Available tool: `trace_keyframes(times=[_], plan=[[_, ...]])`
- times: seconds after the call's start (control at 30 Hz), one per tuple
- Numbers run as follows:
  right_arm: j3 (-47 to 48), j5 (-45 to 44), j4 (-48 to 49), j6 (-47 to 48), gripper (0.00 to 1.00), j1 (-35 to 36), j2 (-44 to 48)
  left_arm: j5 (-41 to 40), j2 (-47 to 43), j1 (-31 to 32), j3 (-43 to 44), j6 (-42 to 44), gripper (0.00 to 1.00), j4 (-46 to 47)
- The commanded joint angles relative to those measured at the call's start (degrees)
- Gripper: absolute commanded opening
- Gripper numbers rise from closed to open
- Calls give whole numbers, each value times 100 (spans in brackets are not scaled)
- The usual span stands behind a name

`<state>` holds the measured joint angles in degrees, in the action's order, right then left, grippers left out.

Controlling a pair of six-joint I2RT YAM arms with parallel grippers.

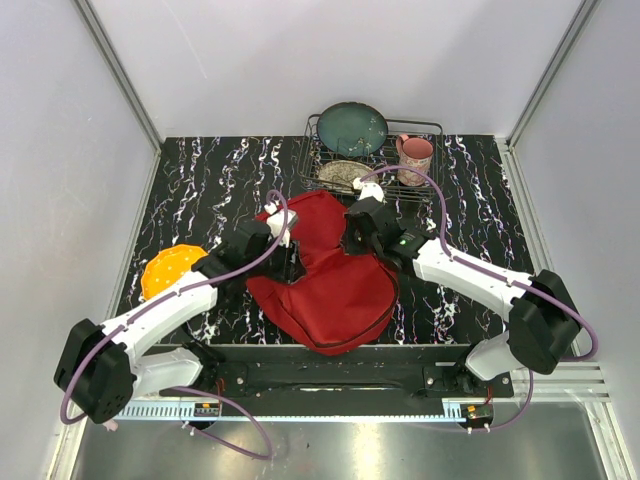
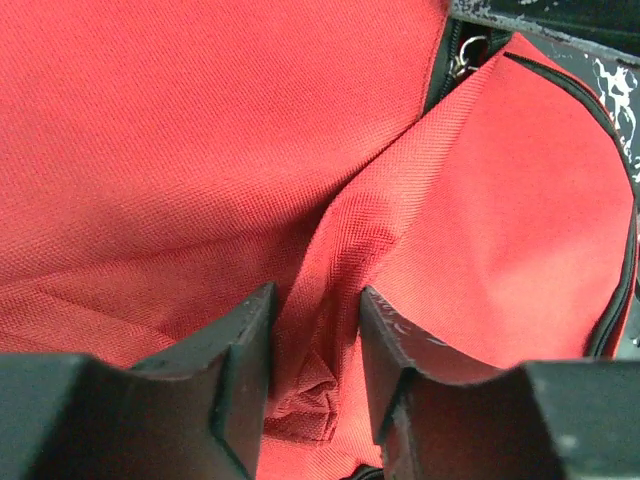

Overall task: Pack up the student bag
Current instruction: Zip the student bag at the center of the board.

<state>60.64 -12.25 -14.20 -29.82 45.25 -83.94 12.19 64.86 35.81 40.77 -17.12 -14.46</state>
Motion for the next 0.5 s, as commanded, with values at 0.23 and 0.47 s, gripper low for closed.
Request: trace_keyframes(times=[0.23,0.47], plan=[[194,65,145,-76,0,-43,71,-937,-368,22,-60,-677,0,-364],[88,-5,321,-330,0,-34,9,-1385,-1229,22,-271,-1064,0,-567]])
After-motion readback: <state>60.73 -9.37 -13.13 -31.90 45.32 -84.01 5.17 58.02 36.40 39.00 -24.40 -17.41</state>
